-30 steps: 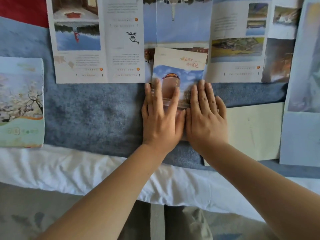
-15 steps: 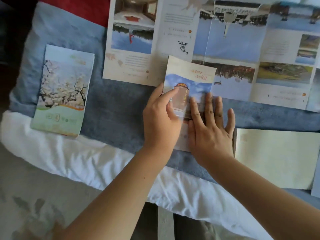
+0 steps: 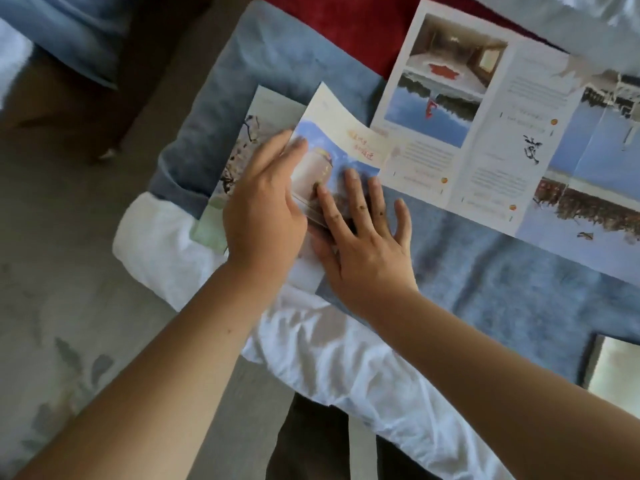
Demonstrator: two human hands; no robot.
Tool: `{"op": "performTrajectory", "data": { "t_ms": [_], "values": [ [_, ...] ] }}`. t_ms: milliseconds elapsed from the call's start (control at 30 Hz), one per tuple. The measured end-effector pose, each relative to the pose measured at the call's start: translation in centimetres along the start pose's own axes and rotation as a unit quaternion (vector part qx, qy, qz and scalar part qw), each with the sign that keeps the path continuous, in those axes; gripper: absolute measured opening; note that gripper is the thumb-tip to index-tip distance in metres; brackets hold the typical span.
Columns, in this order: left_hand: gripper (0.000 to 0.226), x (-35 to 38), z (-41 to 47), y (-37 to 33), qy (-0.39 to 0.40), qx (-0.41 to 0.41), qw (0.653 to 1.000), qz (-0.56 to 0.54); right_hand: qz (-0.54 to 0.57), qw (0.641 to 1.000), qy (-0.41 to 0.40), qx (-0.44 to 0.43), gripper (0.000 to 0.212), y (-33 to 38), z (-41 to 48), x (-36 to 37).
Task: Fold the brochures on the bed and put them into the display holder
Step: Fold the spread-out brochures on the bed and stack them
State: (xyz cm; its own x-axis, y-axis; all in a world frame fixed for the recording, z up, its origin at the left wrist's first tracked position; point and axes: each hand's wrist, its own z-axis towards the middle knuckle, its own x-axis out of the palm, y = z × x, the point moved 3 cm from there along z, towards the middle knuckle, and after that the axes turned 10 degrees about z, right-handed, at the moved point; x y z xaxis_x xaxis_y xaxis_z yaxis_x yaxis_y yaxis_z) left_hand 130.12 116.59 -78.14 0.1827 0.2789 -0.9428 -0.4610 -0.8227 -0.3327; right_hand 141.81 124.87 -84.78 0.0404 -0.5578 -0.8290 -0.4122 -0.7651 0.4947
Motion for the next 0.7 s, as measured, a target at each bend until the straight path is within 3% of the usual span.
{"op": "performTrajectory", "data": {
  "t_ms": [267, 433, 700],
  "values": [
    [0.044, -1.0, 1.5, 7.2, 0.002, -0.029, 1.0, -0.003, -0.023, 0.998, 0.033, -0.04, 0.065, 4.9, 4.1, 2.1],
    [0.051, -0.3, 1.4, 7.9, 0.028, -0.013, 0.999, 0.009, -0.047, 0.998, 0.04, -0.034, 0.064, 5.2, 4.5, 1.9],
    [0.039, 0.7, 0.3, 7.5, 0.072, 0.018, 0.997, 0.019, -0.066, 0.996, 0.064, -0.016, 0.067, 5.5, 4.3, 0.4]
  ]
}}
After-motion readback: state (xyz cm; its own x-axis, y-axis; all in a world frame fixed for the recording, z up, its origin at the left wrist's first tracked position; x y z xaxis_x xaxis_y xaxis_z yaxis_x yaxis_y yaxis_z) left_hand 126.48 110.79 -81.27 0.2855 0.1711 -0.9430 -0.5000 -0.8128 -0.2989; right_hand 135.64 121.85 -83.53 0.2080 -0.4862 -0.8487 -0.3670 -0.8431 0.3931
